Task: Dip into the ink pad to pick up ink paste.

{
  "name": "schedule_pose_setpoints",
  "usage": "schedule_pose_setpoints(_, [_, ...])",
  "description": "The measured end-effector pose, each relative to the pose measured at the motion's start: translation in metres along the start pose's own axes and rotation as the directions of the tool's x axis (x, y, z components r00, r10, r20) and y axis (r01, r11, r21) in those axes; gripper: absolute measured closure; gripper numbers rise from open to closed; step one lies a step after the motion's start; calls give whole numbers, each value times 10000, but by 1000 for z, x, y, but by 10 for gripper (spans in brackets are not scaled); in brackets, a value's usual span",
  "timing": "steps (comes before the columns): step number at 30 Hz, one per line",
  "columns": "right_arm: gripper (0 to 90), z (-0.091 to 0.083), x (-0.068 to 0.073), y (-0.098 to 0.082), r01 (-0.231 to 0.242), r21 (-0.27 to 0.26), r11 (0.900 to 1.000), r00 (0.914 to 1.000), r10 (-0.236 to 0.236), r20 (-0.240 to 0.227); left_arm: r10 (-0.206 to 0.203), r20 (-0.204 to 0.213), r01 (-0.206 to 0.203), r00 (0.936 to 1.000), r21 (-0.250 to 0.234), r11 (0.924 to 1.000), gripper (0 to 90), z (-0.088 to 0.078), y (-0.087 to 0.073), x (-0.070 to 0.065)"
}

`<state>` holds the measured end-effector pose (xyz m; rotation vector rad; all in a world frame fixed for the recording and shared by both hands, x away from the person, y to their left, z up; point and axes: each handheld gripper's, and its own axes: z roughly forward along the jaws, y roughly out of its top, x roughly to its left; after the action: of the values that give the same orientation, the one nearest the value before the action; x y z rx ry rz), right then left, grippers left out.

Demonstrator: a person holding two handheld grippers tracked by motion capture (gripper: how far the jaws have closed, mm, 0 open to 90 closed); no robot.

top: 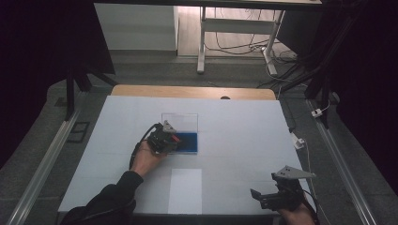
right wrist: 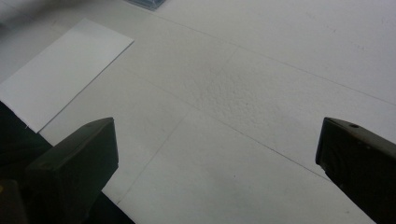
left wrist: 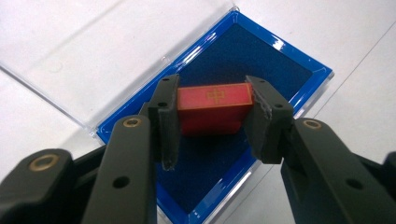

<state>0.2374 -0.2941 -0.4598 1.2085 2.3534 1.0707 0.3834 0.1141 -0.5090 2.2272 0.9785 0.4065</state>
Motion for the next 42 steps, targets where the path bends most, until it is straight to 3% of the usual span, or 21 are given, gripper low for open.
schedule_pose_setpoints(5, [0, 1, 0, 0, 7, -18, 10000, 10000, -8, -23, -459, 789, 468, 9958, -106, 9988, 589, 0, -3, 13])
schedule_pose_setpoints(10, [0, 1, 0, 0, 16, -31, 10000, 10000, -16, -32, -232, 449, 235, 9987, -56, 9997, 588, 0, -1, 8])
schedule_pose_setpoints(17, [0, 1, 0, 1, 61, -40, 10000, 10000, -61, -35, -46, 496, 41, 9988, 98, 9999, 584, 0, 2, 9])
schedule_pose_setpoints(28, [0, 1, 0, 1, 71, -53, 10000, 10000, -71, -28, -376, 799, 391, 9961, -184, 9991, 579, -2, 2, 14])
schedule_pose_setpoints(36, [0, 0, -1, 1, 17, -106, 9999, 10000, -18, -36, -228, 881, 271, 9959, -484, 9985, 579, -14, 6, 11])
schedule_pose_setpoints(42, [0, -1, -1, 0, -28, -166, 9999, 10000, 27, -83, -126, 1188, 218, 9928, -765, 9968, 579, -25, 8, 9])
